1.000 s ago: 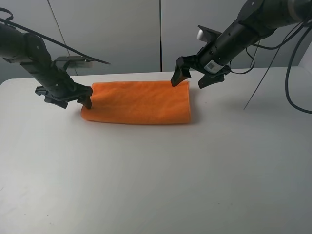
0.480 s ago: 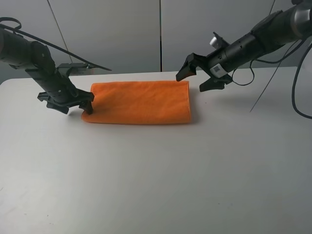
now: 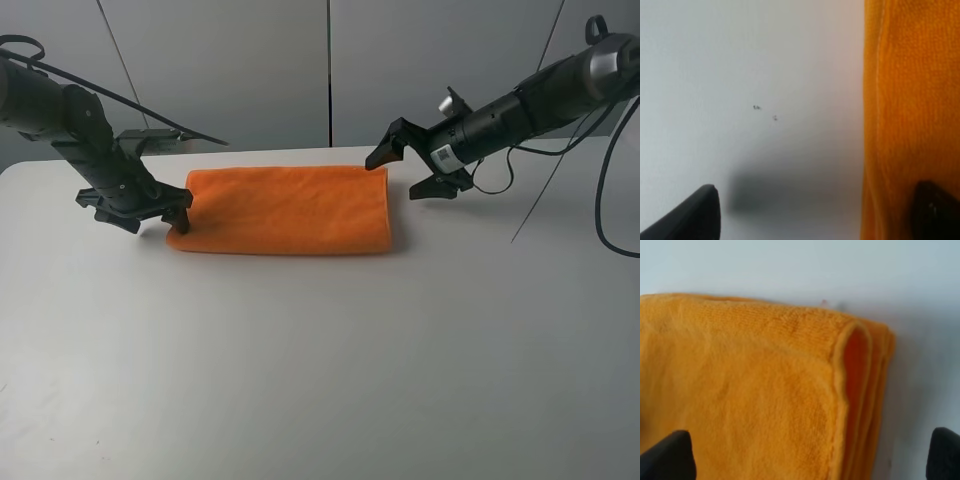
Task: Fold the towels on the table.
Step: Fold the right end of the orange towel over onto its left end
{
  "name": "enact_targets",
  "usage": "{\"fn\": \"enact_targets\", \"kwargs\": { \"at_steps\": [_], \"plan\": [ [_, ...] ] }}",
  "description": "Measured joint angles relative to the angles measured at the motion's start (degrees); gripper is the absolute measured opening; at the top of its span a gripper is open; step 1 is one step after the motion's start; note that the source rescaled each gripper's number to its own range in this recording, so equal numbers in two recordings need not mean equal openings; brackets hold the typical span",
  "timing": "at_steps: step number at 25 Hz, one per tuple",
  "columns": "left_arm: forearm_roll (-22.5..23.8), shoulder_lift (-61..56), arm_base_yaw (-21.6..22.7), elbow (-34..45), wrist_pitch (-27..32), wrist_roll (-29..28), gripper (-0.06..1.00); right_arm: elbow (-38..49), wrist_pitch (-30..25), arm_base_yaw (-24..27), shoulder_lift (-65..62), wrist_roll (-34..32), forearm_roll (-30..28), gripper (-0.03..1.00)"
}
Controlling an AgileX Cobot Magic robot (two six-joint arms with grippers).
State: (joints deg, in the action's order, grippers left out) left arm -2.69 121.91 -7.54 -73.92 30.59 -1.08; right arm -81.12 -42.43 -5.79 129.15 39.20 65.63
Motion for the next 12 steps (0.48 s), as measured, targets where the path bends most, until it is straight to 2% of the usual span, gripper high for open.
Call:
{"fn": "enact_targets", "kwargs": {
  "at_steps": [7, 12],
  "plan": [
    [0.00, 0.00, 0.00, -0.02, 0.00, -0.09, 0.99, -0.43, 5.62, -2.92, 0.48, -1.18, -0.51, 1.00],
    [0.00, 0.00, 0.00, -0.12, 0.00, -0.09, 0.99, -0.38, 4.59, -3.20, 0.82, -5.91, -5.84, 1.00]
  ]
}}
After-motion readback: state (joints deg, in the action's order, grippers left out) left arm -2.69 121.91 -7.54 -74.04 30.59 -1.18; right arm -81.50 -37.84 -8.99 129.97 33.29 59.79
